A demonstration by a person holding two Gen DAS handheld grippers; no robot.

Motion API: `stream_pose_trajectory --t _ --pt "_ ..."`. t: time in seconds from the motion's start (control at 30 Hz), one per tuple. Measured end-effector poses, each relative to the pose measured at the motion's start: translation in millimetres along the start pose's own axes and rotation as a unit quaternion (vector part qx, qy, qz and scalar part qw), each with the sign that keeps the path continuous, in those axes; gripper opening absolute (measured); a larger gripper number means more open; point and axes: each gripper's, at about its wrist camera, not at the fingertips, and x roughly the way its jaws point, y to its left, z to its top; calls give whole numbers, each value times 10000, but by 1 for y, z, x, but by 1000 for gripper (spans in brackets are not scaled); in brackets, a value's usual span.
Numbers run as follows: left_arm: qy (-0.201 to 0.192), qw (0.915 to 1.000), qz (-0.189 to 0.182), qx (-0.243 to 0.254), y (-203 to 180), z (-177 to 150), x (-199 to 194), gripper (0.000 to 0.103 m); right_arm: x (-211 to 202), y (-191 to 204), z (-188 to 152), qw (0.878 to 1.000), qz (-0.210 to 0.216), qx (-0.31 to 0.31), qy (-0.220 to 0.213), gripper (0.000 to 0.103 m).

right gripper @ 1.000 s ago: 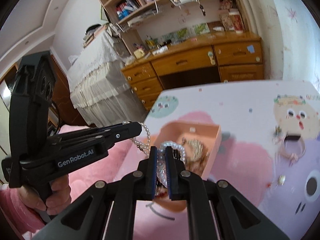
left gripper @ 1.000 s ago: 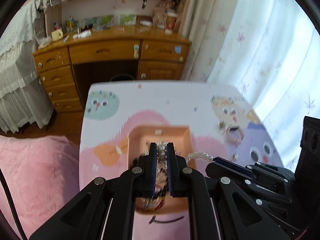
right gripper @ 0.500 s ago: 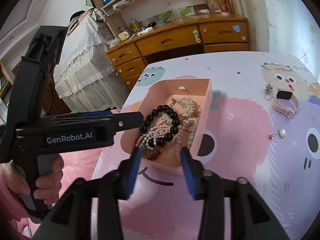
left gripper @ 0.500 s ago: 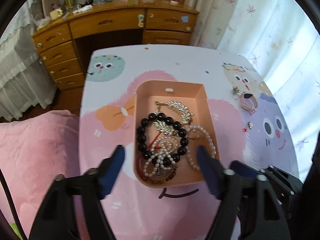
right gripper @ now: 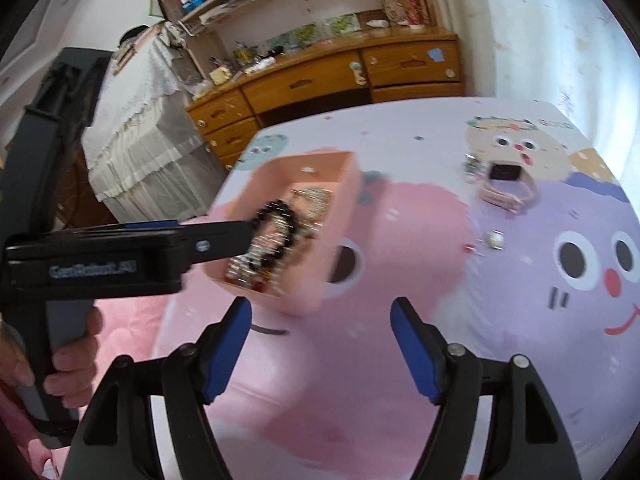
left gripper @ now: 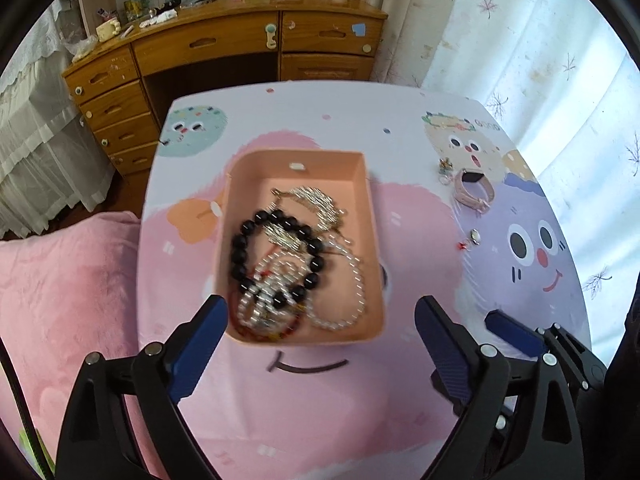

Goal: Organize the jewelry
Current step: 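Move both tools toward the pearl brooch and small ring beside the smartwatch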

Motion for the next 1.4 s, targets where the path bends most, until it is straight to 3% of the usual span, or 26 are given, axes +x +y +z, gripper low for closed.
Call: stream_pose_trajectory --t 0.2,0.33,0.5,0.7,0.93,1.0,1.13,1.4 --pt "32 9999 142 -12 -35 -9 9 93 -6 -44 0 9990 -326 -87 299 74" --pt "28 9996 216 189 -65 -10 14 93 -9 -62 1 9947 -575 -719 456 74" --pt "-122 9969 239 734 -98 -5 22 93 -8 -80 5 9739 -556 -2108 637 74" --pt "-527 9880 204 1436 -132 2 37 93 8 -109 13 9339 -339 -3455 857 74" --pt "-454 9891 45 1396 -156 6 73 93 25 -138 28 9117 356 -4009 827 74" --pt "-425 9910 -8 1269 -159 8 84 93 30 -140 32 9083 479 -4078 802 68" --pt "-403 9932 -120 1088 -164 11 103 77 42 -143 36 9007 684 -4221 772 53" --pt "-144 9942 -231 1041 -163 20 130 44 55 -144 46 8991 1027 -4188 753 38"
